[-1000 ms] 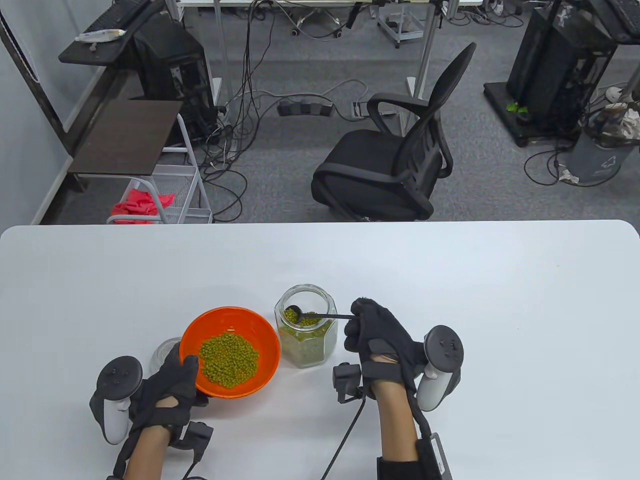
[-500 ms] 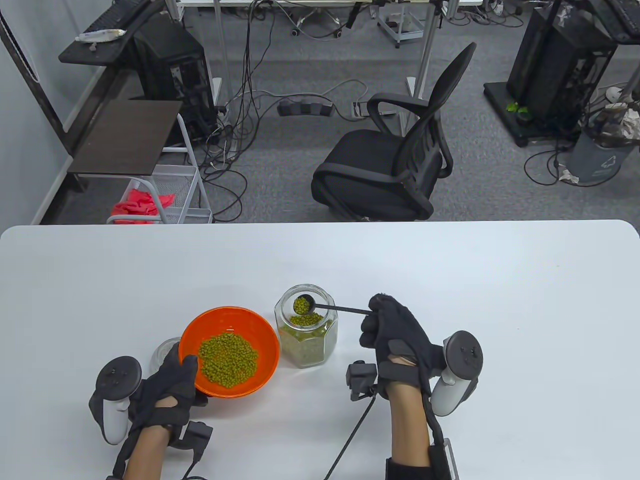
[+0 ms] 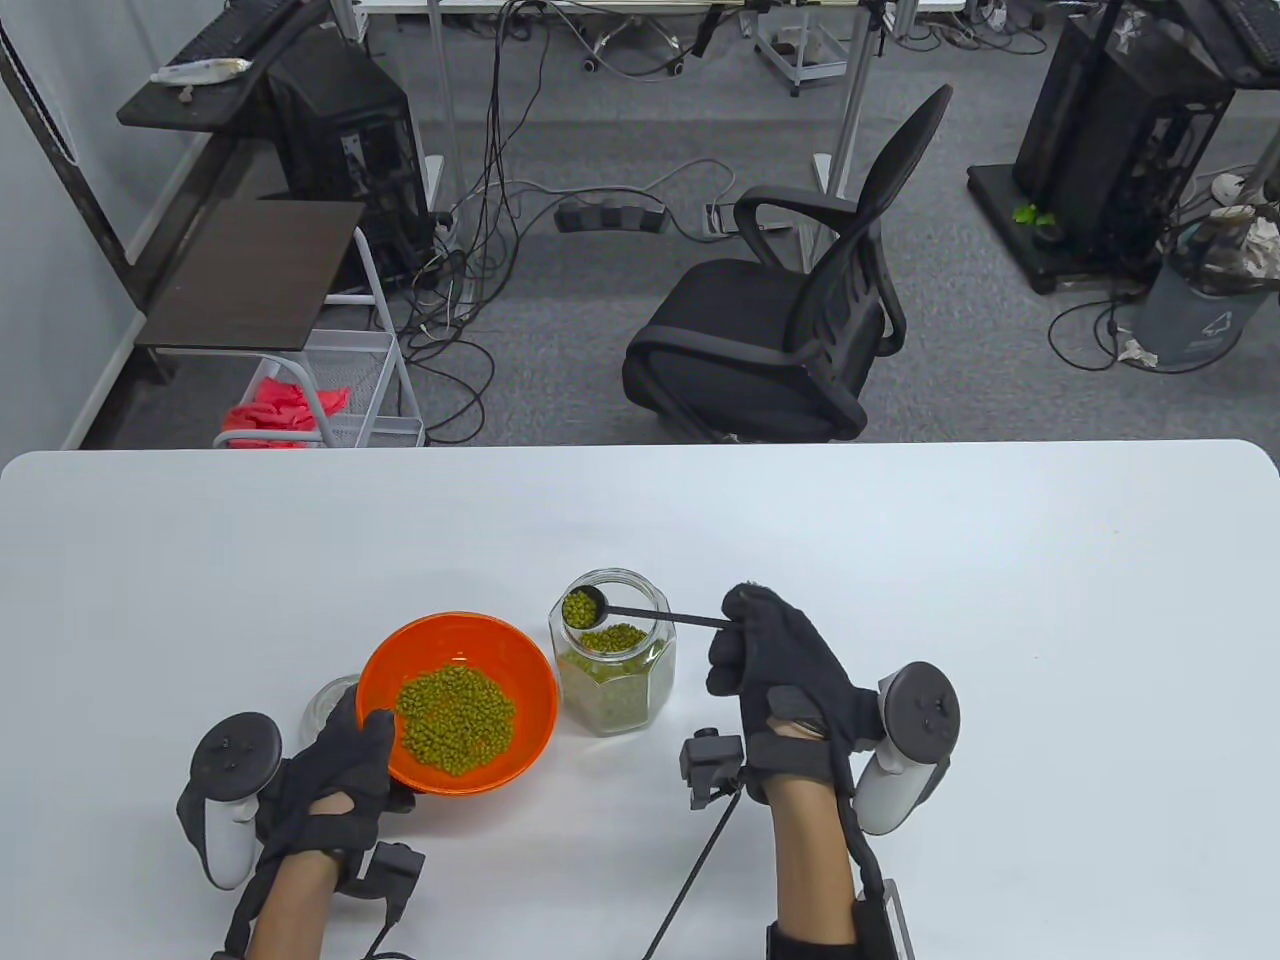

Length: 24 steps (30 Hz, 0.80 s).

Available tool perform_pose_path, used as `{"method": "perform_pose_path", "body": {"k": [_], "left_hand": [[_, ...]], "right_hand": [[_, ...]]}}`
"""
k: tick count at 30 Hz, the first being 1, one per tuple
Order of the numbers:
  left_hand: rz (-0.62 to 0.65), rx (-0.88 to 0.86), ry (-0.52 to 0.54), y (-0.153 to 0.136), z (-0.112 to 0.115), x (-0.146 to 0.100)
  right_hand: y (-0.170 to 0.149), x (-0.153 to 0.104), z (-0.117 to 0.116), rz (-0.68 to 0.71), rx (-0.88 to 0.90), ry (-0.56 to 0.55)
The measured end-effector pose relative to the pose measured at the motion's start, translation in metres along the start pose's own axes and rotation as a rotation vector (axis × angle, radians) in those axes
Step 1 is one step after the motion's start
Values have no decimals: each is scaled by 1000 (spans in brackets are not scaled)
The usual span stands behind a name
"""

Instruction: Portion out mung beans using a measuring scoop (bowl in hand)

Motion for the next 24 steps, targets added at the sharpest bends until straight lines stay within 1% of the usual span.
{"method": "perform_pose_path", "body": {"k": [7, 24], "left_hand": [[1, -1, 0, 0, 0, 0], [2, -2, -2, 0, 0, 0]], "right_hand": [[-2, -2, -17, -2, -14, 71], [-7, -13, -60, 25, -151, 238]]}}
Point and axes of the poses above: the tracker on the back of each hand, its own y axis roughly to the thumb side, its own x axis roughly from the wrist to the fingertips, z = x × y, the point moved 1 cm from there along x, roughly from the wrist to the fingertips, and after that the axes turned 3 degrees about z, right-handed, at the moved point
